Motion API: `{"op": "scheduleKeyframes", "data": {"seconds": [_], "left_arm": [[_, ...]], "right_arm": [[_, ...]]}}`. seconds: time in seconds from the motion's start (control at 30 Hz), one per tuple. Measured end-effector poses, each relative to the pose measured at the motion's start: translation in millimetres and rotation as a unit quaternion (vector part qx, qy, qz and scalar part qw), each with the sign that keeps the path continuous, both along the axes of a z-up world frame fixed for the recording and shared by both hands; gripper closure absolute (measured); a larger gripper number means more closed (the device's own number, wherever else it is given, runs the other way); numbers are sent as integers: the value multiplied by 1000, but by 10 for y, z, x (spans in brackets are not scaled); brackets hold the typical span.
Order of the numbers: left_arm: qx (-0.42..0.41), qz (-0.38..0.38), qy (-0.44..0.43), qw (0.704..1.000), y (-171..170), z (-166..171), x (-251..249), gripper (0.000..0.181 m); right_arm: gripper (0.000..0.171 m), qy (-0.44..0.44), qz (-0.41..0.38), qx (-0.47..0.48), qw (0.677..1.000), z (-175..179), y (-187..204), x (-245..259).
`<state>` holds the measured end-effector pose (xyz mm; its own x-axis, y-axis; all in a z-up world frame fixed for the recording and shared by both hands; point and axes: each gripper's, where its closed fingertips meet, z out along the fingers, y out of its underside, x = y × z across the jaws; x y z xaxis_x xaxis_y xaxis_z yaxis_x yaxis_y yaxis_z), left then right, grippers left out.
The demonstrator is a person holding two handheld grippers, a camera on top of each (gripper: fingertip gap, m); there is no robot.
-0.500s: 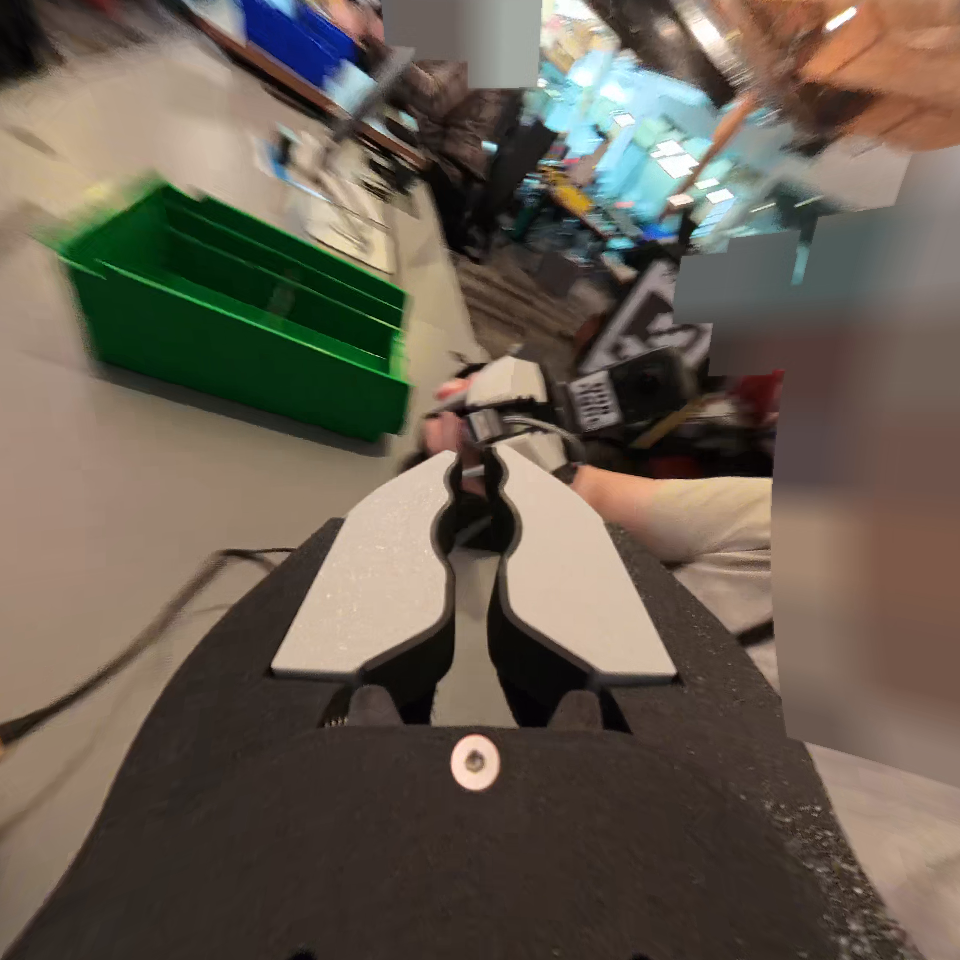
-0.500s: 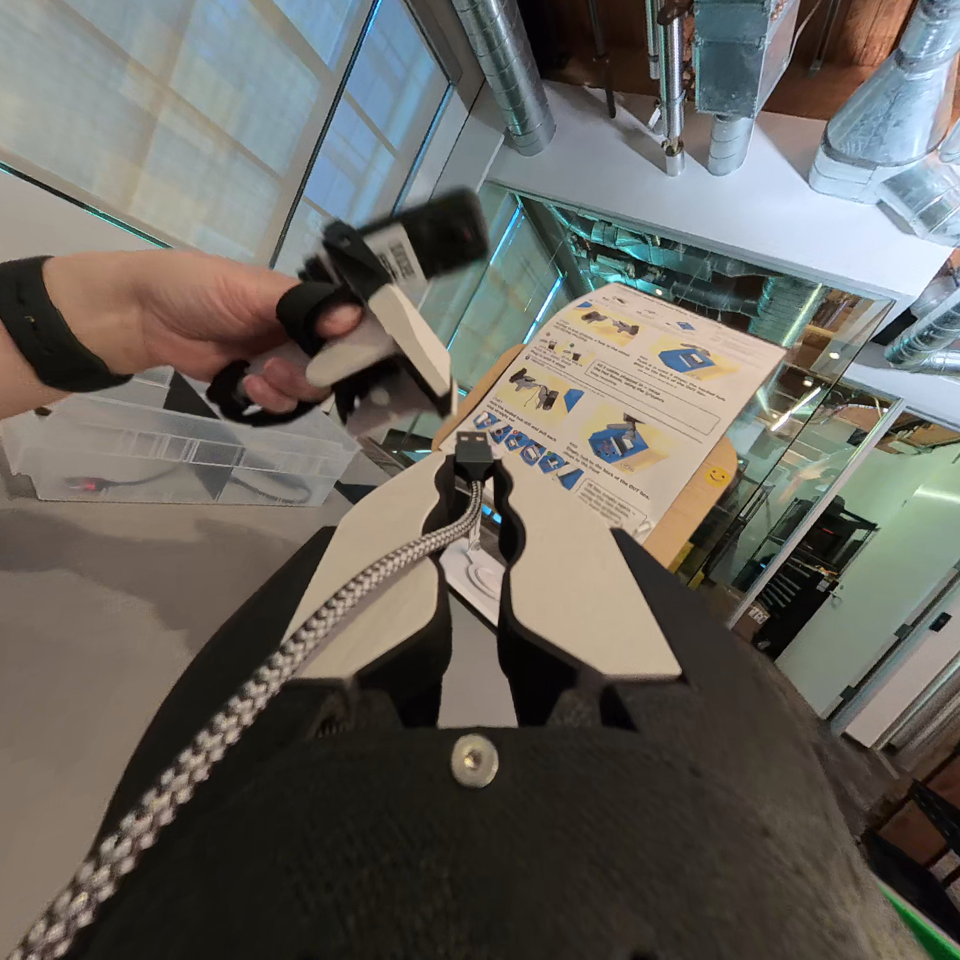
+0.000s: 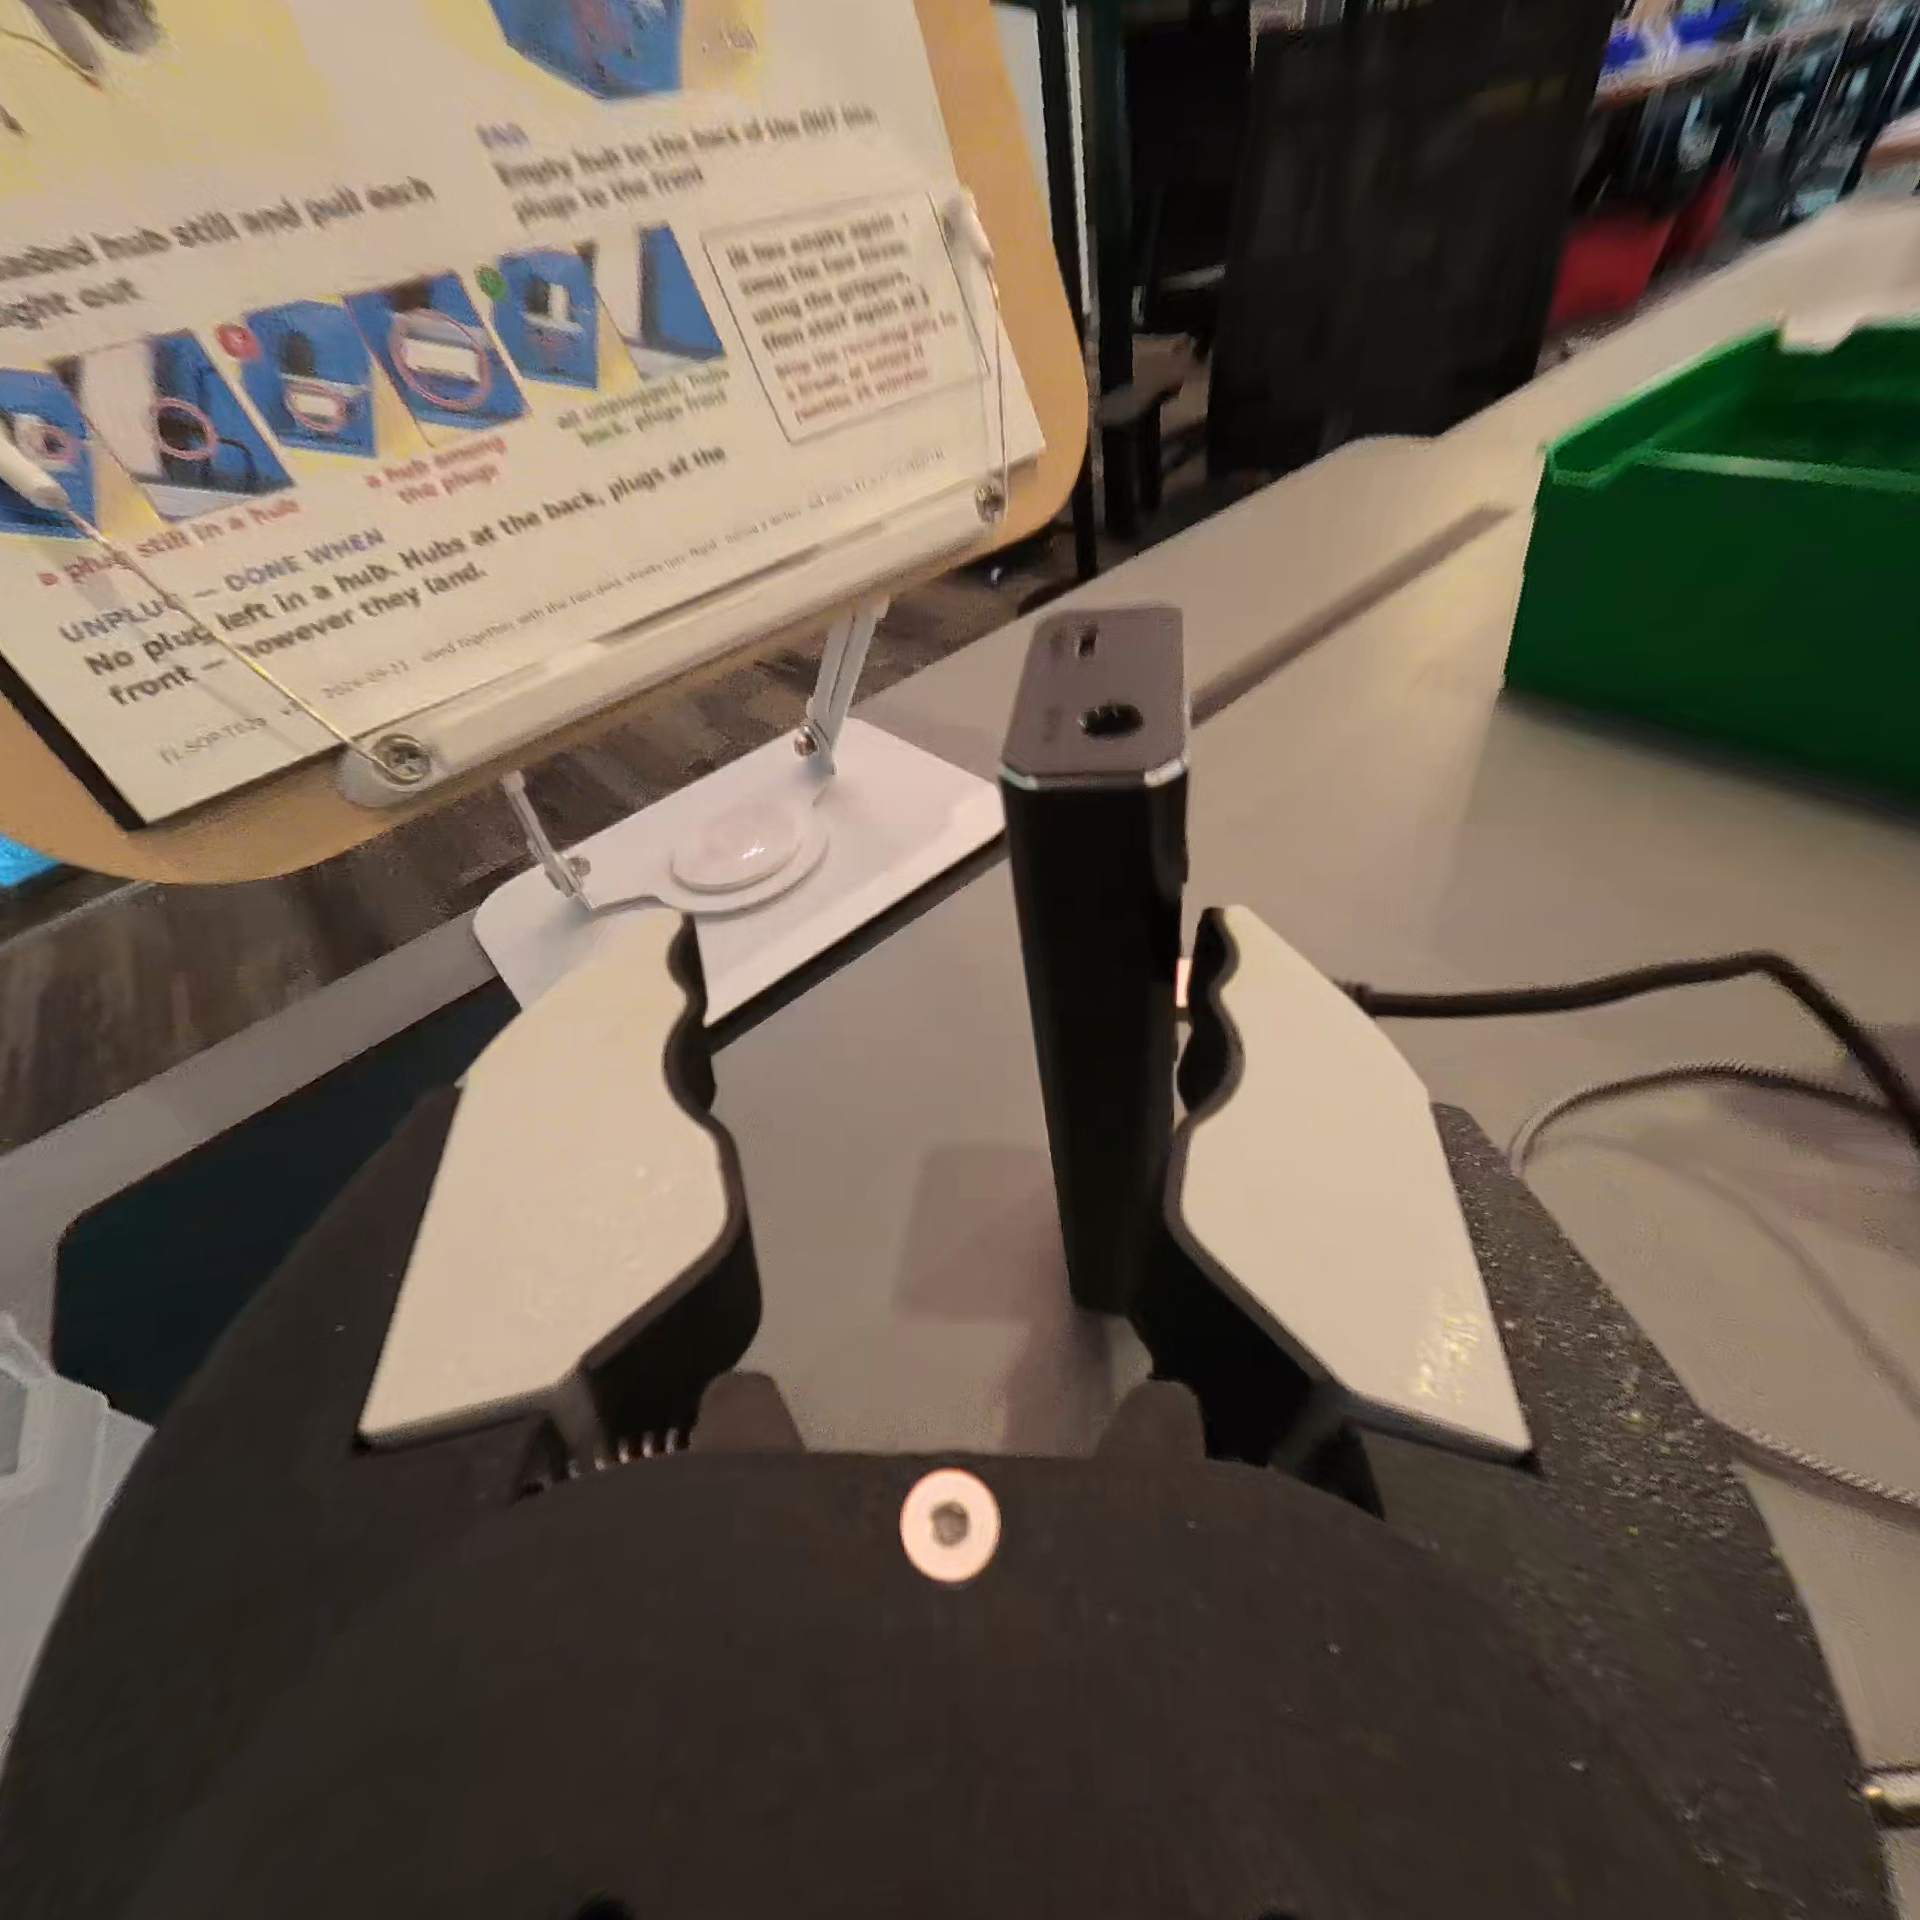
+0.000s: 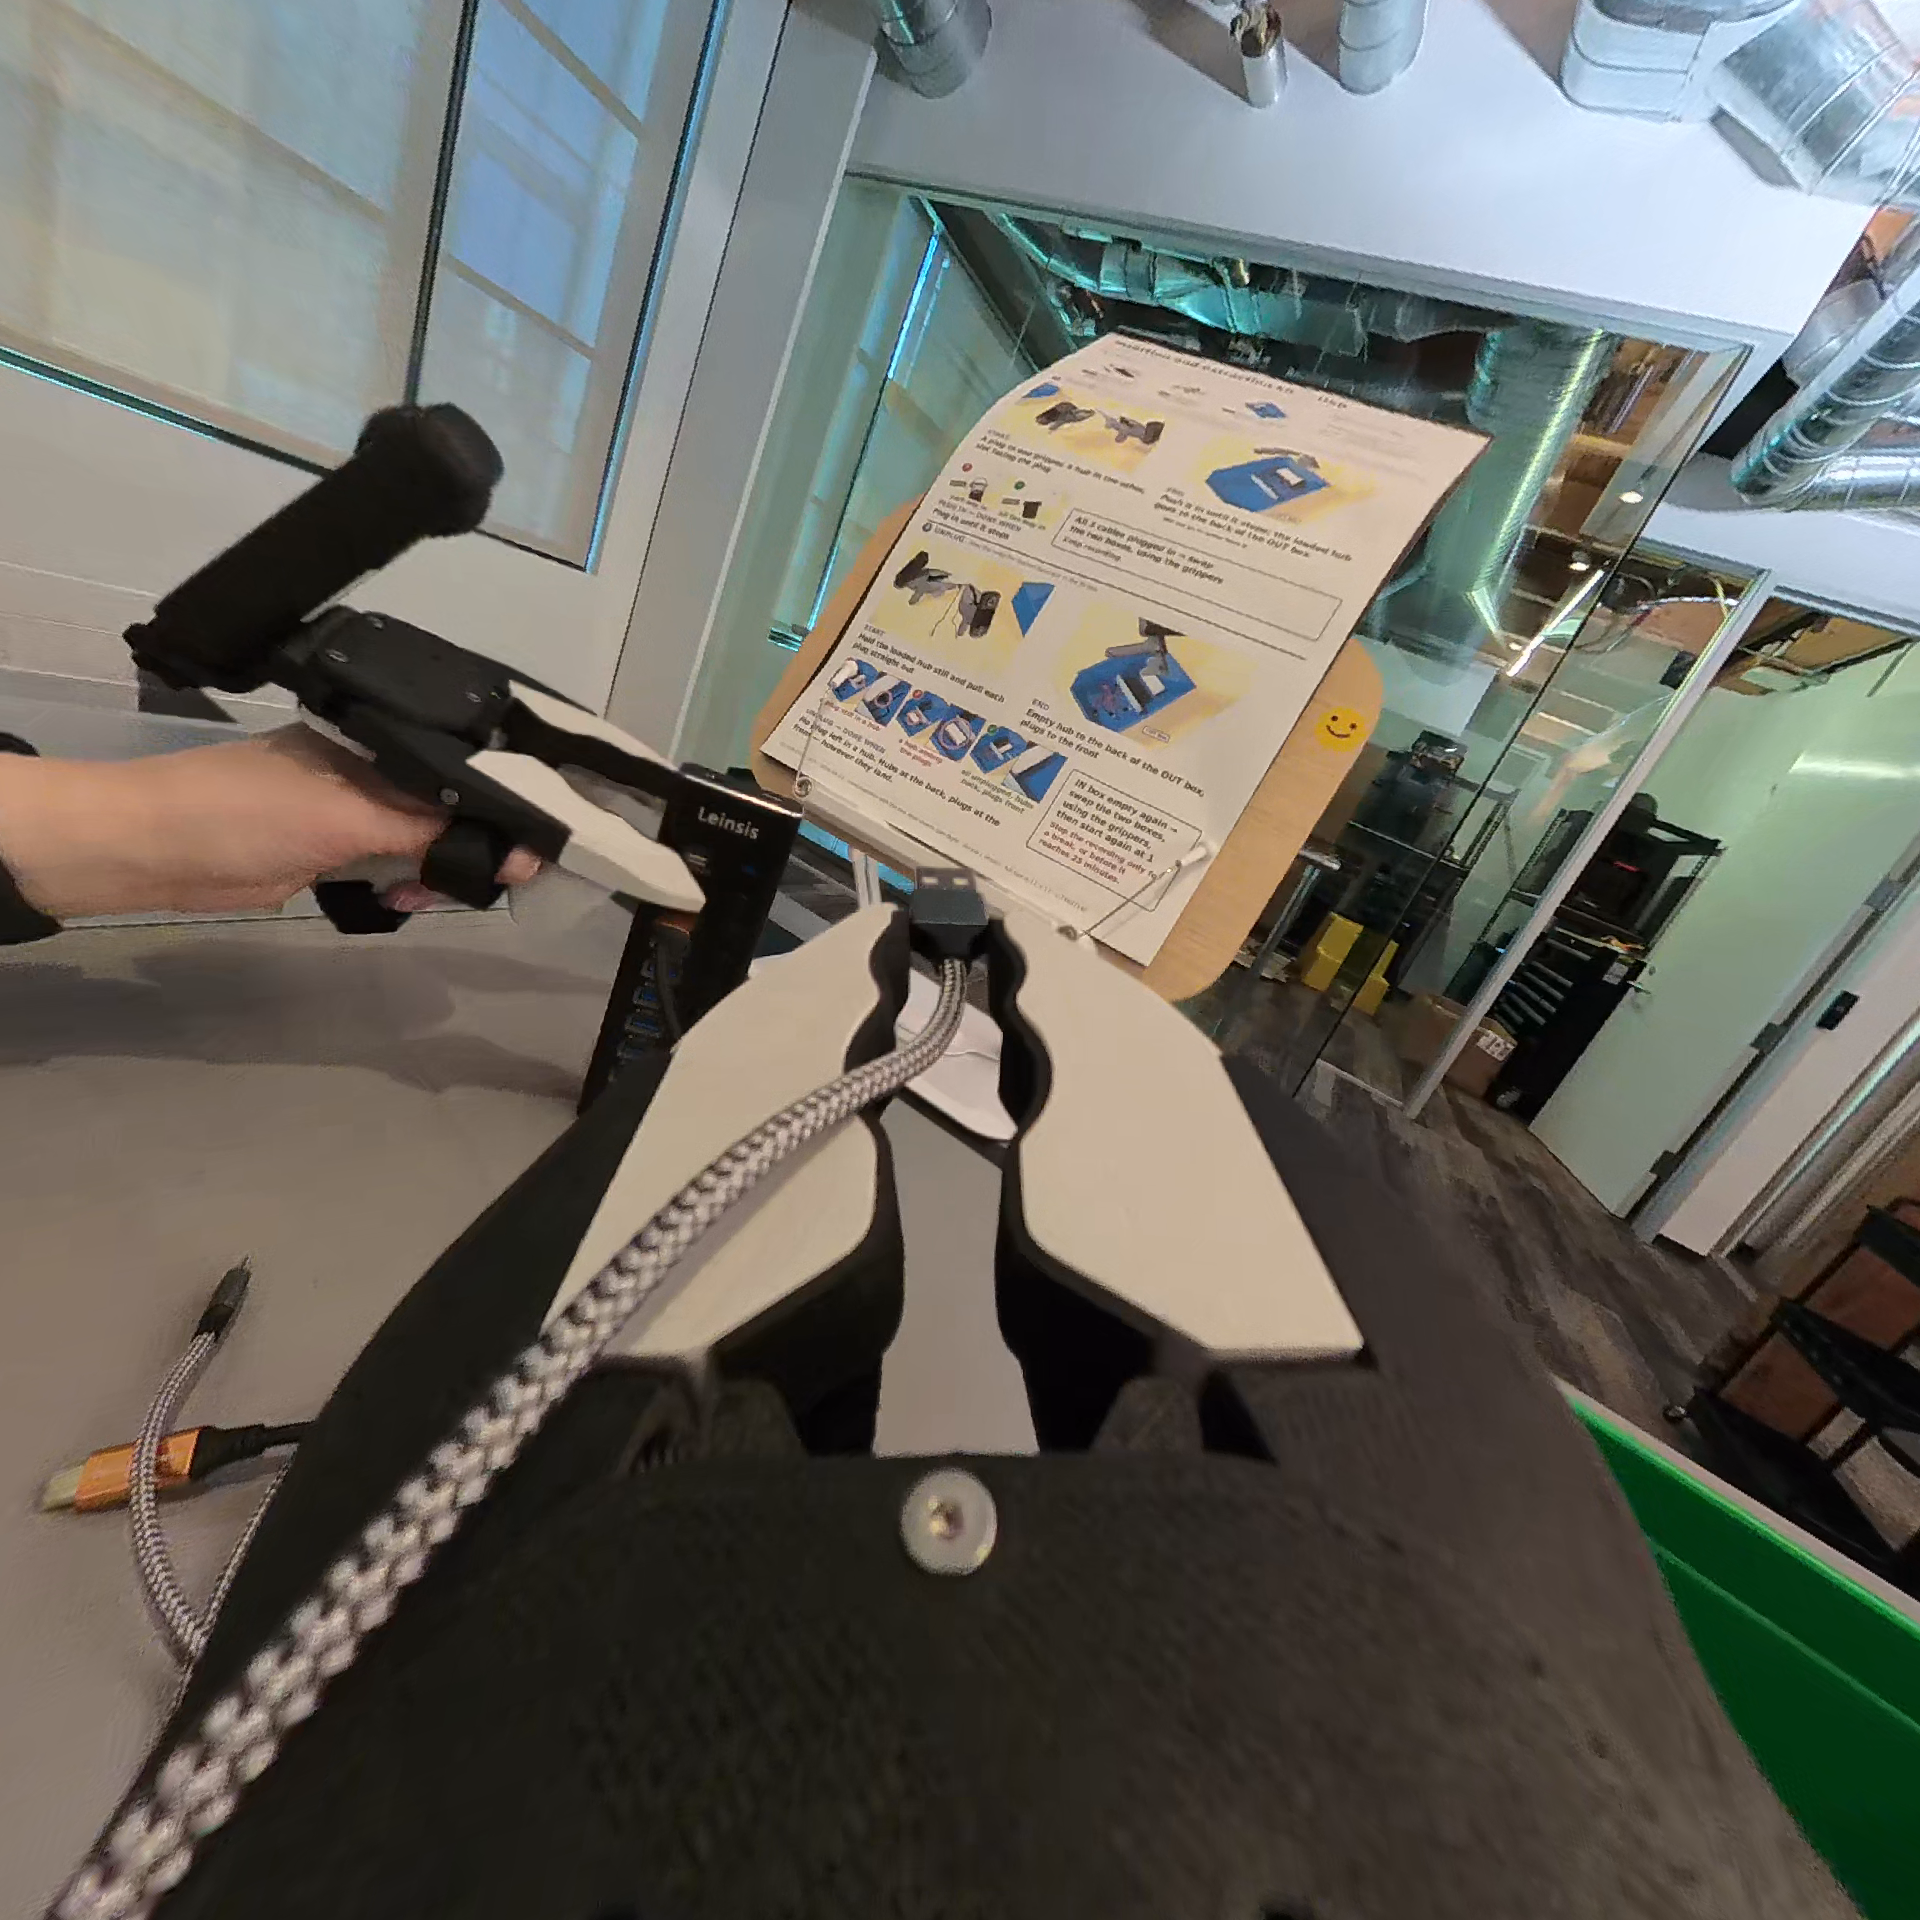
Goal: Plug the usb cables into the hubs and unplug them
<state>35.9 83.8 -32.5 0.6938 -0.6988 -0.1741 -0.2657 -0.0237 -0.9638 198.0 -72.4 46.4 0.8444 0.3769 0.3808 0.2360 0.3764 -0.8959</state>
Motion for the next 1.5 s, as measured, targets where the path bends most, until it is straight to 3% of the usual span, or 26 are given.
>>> {"op": "scheduleKeyframes", "data": {"seconds": [0.13, 0.4, 0.8, 0.93, 1.03, 1.2, 1.3, 1.5], "left_arm": [[39, -26, -11, 999, -97, 78, 57, 99], [-92, -101, -91, 986, -203, -140, 89, 107], [-96, -136, -105, 980, -288, -179, 140, 111], [-83, -117, -51, 988, -305, -383, 102, 114], [-130, -109, 42, 985, -311, -765, 147, 107], [-167, -85, 138, 973, -302, -1065, 195, 118], [-184, -70, 149, 969, -256, -1124, 186, 132], [-240, -55, 146, 958, -170, -1222, 174, 135]], "right_arm": [[156, -4, 0, -8, 1000, -41, 31, 19], [156, -13, 6, -27, 1000, -124, 76, 9], [157, -31, 10, -36, 999, -193, 88, -51], [157, -34, 11, -36, 999, -198, 86, -62], [157, -36, 12, -37, 999, -199, 85, -71], [156, -48, 11, -38, 998, -227, 97, -102], [156, -57, 7, -39, 998, -249, 112, -113], [156, -61, 2, -47, 997, -283, 154, -92]]}}
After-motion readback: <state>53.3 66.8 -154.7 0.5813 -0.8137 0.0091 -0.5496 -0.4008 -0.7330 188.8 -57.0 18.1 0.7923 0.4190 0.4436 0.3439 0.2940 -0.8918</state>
